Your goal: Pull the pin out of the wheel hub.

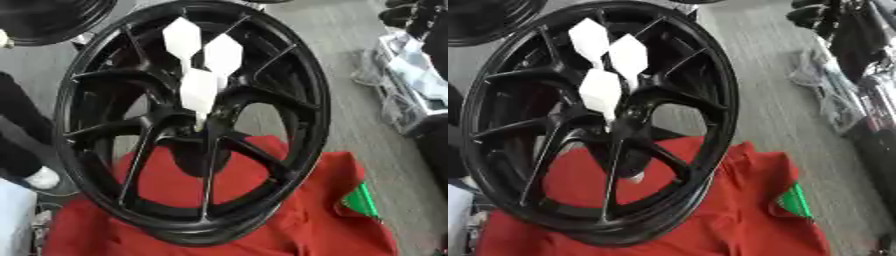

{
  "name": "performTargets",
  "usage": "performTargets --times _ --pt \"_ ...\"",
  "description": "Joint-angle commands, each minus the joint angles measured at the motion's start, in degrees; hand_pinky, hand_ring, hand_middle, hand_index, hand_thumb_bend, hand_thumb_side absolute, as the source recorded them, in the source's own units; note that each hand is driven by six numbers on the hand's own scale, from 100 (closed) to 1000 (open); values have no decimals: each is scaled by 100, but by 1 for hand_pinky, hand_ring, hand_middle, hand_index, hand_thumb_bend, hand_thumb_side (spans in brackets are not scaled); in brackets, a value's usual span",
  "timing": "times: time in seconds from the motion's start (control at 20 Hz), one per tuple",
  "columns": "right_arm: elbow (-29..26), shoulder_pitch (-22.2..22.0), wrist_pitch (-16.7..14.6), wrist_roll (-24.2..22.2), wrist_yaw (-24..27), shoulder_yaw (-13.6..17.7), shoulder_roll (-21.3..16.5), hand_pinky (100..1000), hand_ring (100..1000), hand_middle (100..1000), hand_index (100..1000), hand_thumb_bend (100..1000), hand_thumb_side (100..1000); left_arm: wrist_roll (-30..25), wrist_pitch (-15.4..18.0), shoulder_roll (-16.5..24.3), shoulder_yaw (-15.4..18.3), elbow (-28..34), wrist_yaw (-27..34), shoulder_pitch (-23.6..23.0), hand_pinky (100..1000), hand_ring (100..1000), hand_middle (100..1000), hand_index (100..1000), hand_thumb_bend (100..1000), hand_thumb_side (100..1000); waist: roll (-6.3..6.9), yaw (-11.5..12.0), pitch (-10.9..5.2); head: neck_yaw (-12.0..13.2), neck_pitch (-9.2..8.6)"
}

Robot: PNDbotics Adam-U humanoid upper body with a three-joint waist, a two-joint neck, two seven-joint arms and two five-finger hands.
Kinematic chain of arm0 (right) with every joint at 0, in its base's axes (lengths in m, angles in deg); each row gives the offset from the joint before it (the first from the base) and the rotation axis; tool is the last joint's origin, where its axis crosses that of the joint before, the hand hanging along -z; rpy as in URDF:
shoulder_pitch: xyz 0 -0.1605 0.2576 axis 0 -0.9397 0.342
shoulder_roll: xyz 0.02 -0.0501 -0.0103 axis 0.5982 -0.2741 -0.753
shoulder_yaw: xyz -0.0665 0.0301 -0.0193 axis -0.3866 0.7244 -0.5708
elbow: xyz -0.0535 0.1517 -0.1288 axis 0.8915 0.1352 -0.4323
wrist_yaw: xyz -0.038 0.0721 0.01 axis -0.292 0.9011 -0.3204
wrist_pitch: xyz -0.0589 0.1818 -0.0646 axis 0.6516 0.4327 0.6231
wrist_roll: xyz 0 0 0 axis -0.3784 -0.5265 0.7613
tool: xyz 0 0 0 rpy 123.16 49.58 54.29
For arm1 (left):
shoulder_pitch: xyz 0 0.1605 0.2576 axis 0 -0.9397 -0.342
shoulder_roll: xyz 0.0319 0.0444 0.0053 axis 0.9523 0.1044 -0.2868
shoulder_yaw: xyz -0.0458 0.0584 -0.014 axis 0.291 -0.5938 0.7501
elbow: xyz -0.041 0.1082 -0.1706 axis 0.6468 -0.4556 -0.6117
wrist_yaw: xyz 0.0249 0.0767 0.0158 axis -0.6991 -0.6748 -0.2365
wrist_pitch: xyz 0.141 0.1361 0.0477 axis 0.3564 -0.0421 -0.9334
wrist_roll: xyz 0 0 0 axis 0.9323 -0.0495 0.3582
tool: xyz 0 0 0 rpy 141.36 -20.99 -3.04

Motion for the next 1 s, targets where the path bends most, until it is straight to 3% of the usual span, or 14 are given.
performTargets --times 0.05,0.1,0.25,0.3,0.35,0.4,0.7,1.0 --pt "-98 43 -23 44 58 100 -215 848 695 628 748 100 774 129 28 176 259 -136 -85 -147 831 737 615 536 100 187 -14 19 -117 6 -12" --pt "-99 43 -27 47 62 103 -218 848 695 628 748 100 774 117 44 145 280 -186 -83 -225 837 747 630 577 100 182 -17 22 -117 4 -12" --pt "-93 34 -36 56 67 114 -225 848 694 628 748 100 774 -6 165 51 363 -381 -98 -416 898 821 737 844 100 112 -24 29 -117 -12 -12" --pt "-90 30 -37 57 65 116 -226 848 694 627 747 100 775 -76 246 26 399 -477 -151 -468 915 840 760 874 100 314 -25 31 -117 -18 -12" --pt "-85 27 -35 57 62 117 -227 847 694 627 747 100 775 -138 335 6 441 -578 -224 -510 934 858 781 894 124 500 -26 33 -117 -29 -12" --pt "-81 24 -33 56 58 117 -226 847 694 627 747 100 776 -183 422 -8 485 -680 -318 -539 950 872 798 914 201 615 -26 36 -117 -40 -12" --pt "-62 40 -25 50 62 114 -222 847 694 627 747 100 775 -340 748 -83 554 -905 -574 -547 961 880 809 936 235 784 -22 47 -124 -28 -12" --pt "-43 63 -9 34 65 103 -217 847 694 627 747 100 776 -463 830 -116 500 -802 -479 -493 957 877 806 935 162 802 -8 24 -131 -21 -12"
